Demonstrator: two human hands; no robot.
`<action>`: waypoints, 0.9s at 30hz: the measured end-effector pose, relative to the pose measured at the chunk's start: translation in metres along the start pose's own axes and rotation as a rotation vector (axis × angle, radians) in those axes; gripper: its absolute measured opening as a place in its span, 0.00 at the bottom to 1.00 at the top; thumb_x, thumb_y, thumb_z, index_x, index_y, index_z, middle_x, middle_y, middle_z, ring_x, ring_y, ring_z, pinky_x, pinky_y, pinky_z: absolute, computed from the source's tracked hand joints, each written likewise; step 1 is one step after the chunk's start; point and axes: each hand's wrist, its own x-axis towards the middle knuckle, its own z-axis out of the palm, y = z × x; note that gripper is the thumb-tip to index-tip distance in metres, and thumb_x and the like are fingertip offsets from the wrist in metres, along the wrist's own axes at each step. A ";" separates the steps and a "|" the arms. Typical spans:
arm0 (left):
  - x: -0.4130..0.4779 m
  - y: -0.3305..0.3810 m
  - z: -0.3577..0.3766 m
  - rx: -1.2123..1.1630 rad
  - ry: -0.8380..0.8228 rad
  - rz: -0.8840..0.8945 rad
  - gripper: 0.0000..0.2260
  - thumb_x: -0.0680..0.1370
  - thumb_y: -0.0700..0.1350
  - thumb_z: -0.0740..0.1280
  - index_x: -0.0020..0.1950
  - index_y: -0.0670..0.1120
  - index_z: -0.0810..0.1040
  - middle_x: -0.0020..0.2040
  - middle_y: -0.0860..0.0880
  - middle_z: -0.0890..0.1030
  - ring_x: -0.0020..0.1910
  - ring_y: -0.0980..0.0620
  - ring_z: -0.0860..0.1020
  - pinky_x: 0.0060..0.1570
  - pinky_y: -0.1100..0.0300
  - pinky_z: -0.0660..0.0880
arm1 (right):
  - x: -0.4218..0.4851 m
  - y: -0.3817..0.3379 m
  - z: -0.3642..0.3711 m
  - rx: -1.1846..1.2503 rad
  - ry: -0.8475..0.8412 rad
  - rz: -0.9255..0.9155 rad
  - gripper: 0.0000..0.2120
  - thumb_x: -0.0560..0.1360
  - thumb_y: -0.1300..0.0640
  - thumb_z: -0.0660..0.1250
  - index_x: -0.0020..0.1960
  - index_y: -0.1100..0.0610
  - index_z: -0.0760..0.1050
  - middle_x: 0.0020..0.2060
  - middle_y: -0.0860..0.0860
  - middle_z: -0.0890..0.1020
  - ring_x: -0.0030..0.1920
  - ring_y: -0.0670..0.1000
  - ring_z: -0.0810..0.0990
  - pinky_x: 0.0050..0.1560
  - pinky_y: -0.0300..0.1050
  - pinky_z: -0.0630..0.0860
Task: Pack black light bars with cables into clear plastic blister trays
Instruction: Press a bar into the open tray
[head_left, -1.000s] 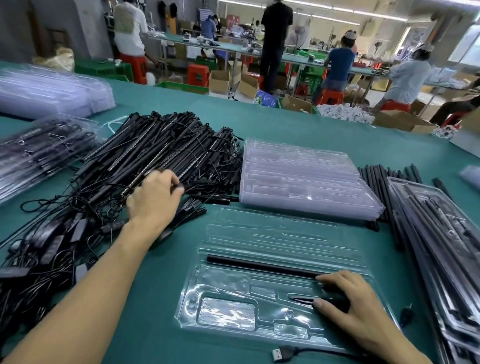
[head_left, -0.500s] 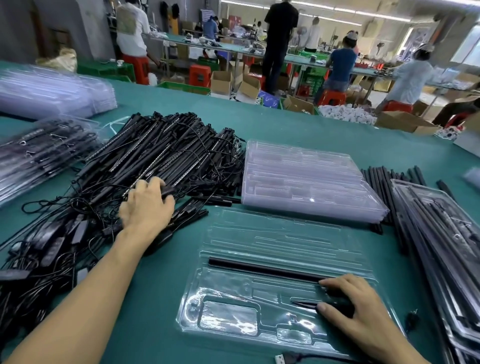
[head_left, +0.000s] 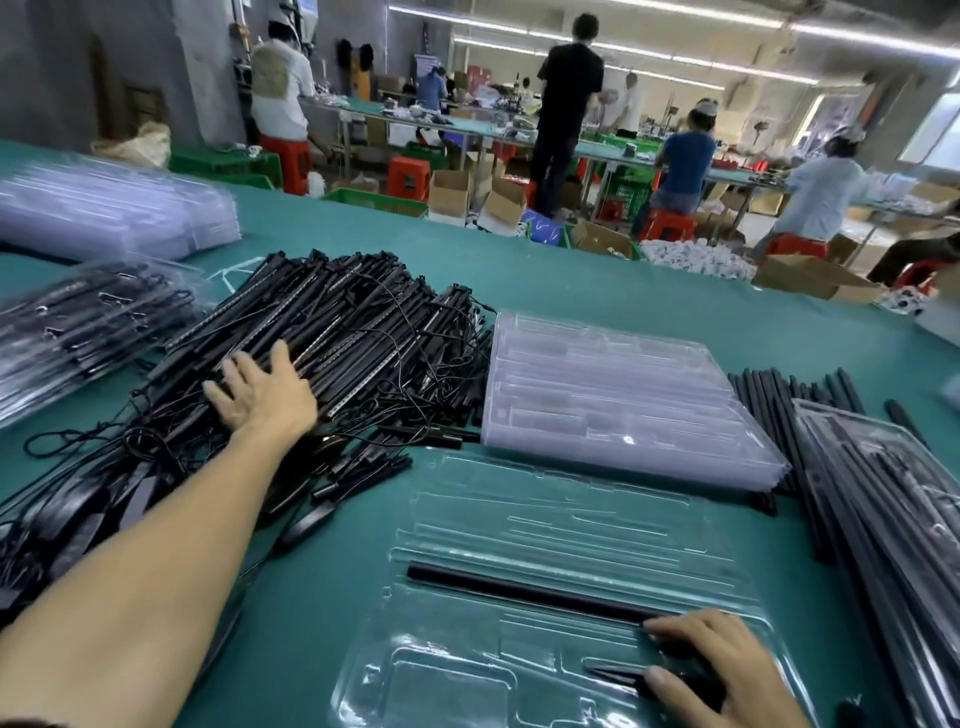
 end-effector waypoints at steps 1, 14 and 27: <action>0.007 -0.003 0.000 0.039 -0.017 -0.031 0.26 0.83 0.50 0.58 0.79 0.50 0.54 0.79 0.37 0.54 0.78 0.39 0.53 0.74 0.40 0.50 | 0.001 0.002 0.001 0.006 0.004 -0.001 0.15 0.61 0.42 0.75 0.47 0.39 0.82 0.43 0.37 0.81 0.48 0.40 0.78 0.52 0.39 0.71; -0.017 0.053 -0.039 0.006 0.504 0.438 0.12 0.83 0.50 0.58 0.55 0.42 0.73 0.43 0.43 0.80 0.37 0.45 0.76 0.43 0.51 0.68 | 0.000 0.004 0.002 0.025 0.004 0.021 0.14 0.62 0.37 0.73 0.48 0.30 0.79 0.45 0.35 0.80 0.51 0.41 0.78 0.54 0.43 0.73; -0.177 0.122 -0.066 -0.387 0.808 1.422 0.10 0.79 0.40 0.68 0.55 0.48 0.69 0.37 0.47 0.77 0.35 0.45 0.74 0.34 0.52 0.69 | 0.082 -0.139 -0.032 1.238 0.138 0.089 0.41 0.60 0.45 0.81 0.67 0.42 0.63 0.56 0.45 0.82 0.63 0.47 0.78 0.63 0.53 0.73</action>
